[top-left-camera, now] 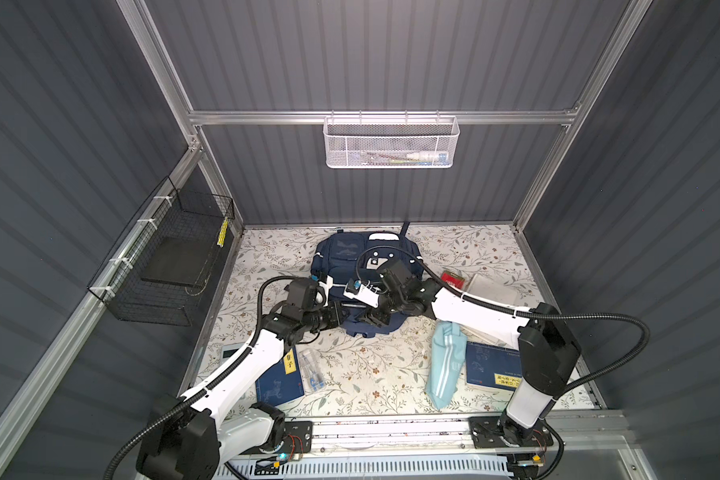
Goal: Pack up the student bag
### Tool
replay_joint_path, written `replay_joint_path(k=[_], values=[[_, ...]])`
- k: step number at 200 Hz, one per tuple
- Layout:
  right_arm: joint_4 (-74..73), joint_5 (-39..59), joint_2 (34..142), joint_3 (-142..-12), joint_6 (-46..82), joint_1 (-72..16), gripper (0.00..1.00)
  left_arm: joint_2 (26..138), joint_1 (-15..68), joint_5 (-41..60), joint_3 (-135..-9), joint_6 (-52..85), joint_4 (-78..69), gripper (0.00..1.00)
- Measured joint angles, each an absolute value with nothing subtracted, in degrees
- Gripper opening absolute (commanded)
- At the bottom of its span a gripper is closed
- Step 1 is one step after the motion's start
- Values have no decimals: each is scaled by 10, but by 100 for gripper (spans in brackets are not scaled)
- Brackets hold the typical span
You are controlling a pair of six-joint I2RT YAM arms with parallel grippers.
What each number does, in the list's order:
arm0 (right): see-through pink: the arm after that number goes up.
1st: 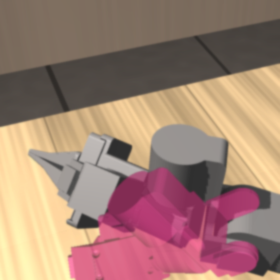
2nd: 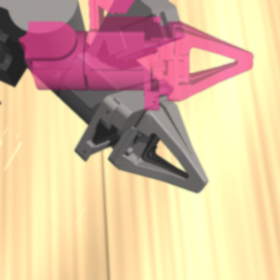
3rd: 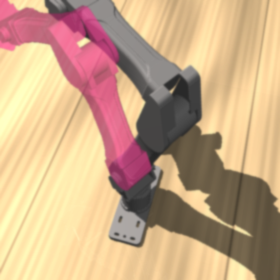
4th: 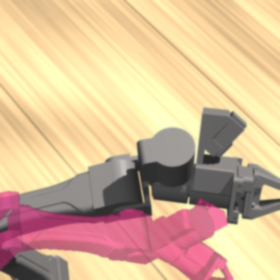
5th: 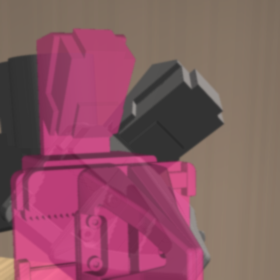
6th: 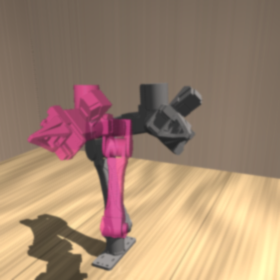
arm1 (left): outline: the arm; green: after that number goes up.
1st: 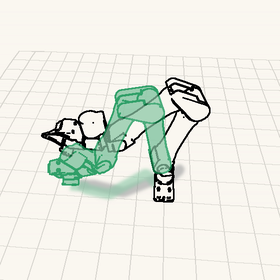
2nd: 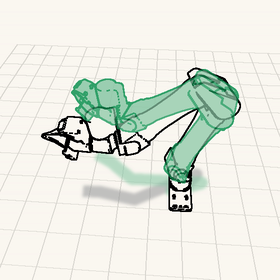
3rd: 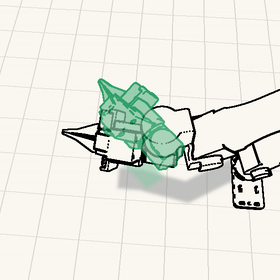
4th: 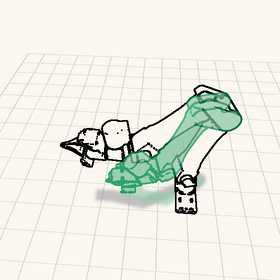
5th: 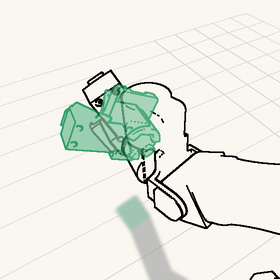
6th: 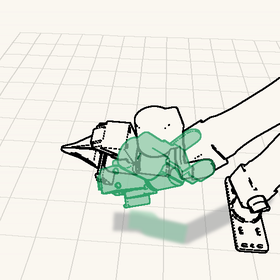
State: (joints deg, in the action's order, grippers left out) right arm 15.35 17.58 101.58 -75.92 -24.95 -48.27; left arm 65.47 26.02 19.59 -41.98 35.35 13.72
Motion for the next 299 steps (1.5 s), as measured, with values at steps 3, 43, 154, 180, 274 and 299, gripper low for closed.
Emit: replay_joint_path(k=[3, 43, 154, 180, 274, 299], values=[[154, 175, 1020, -765, -248, -484, 52, 655, 261, 196, -419, 356, 136, 0], [169, 180, 1066, -781, -258, -478, 2, 655, 264, 191, -398, 367, 123, 0], [124, 196, 1036, -699, -300, -467, 0, 795, 78, 296, -439, 267, 144, 0], [121, 205, 1011, -680, -305, -452, 0, 794, 66, 316, -438, 250, 142, 0], [168, 149, 999, -732, -219, -486, 53, 657, 256, 218, -364, 365, 109, 0], [176, 144, 1040, -771, -220, -504, 43, 644, 257, 206, -364, 372, 116, 0]])
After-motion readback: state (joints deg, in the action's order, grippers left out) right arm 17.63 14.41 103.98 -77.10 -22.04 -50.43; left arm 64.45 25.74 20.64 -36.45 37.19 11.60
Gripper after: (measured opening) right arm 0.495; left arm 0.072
